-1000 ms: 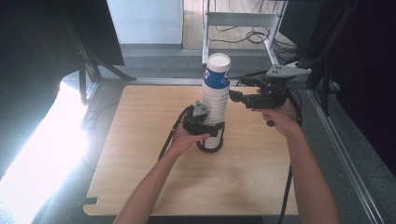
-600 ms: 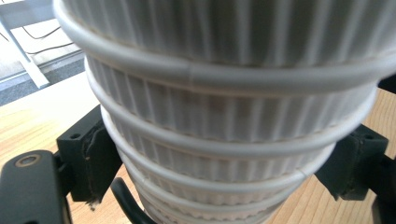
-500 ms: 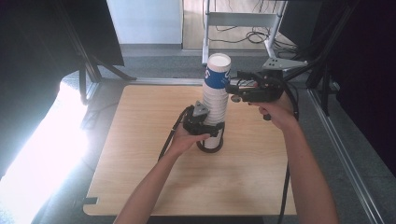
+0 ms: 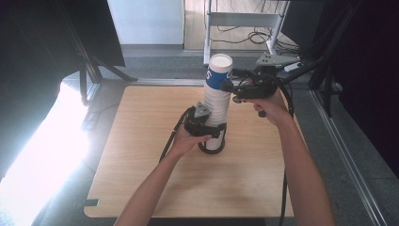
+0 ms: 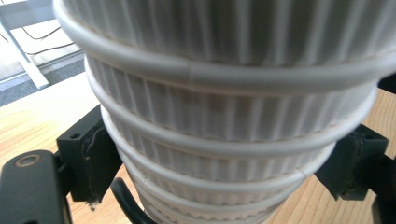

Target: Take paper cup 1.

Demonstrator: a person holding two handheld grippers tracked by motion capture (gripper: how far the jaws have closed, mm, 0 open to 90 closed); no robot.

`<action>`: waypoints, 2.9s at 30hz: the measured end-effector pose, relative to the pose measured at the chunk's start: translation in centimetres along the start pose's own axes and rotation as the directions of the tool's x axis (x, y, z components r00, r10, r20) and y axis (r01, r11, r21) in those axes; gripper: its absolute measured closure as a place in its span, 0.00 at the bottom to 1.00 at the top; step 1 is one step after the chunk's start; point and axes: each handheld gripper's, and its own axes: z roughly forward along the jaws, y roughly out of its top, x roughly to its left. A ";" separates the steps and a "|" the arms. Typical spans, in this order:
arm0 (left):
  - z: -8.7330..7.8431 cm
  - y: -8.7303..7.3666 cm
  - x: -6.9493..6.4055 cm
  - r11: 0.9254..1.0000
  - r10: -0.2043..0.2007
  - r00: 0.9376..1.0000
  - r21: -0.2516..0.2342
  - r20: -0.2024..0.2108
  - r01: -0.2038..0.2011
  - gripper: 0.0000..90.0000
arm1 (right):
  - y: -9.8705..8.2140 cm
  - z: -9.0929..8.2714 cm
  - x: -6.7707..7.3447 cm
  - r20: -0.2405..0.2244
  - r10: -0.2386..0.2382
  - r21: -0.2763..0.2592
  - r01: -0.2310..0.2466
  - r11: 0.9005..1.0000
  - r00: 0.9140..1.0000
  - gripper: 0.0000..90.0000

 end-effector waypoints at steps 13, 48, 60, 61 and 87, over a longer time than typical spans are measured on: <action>0.0 0.0 0.1 1.000 0.004 1.000 0.001 0.003 -0.004 0.15 | 1.3 1.8 0.0 -0.026 0.002 0.004 -0.002 1.000 1.000 0.18; 0.0 0.1 0.0 1.000 0.009 1.000 0.008 0.003 -0.009 0.15 | 3.4 1.6 0.7 -0.001 -0.009 -0.060 0.009 0.998 1.000 0.29; 0.0 0.1 0.0 1.000 0.007 1.000 0.008 0.002 -0.007 0.15 | 3.9 1.2 0.9 0.011 -0.019 -0.075 0.020 0.997 1.000 0.29; 0.0 0.1 0.0 1.000 0.007 1.000 0.007 0.002 -0.007 0.15 | 3.9 1.2 1.0 0.013 -0.018 -0.078 0.019 0.997 1.000 0.29; 0.0 0.1 -0.1 1.000 0.004 1.000 0.011 -0.009 -0.004 0.15 | 6.7 -2.9 2.1 0.044 -0.048 -0.173 0.055 0.983 0.998 0.29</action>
